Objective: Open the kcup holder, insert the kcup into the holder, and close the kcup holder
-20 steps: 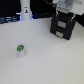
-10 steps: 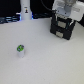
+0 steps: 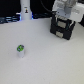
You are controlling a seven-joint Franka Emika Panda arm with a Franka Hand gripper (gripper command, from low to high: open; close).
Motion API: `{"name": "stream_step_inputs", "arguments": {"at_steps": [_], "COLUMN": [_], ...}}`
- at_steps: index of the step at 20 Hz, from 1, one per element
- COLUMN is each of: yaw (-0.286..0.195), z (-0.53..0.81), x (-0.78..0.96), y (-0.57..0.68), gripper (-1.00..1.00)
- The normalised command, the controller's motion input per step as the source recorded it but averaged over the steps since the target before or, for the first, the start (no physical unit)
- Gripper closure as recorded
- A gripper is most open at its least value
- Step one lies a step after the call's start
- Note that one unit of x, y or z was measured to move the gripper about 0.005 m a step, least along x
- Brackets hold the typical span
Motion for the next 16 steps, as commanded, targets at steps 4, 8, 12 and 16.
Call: {"name": "stream_step_inputs", "arguments": {"at_steps": [4, 8, 12, 16], "yaw": [-0.012, -0.020, -0.058, -0.059], "z": [0.00, 0.02, 0.25, 0.28], "x": [-0.01, 0.11, 0.72, 0.75], "y": [0.00, 0.02, -0.03, -0.08], "gripper": [1.00, 1.00, 1.00, 1.00]}}
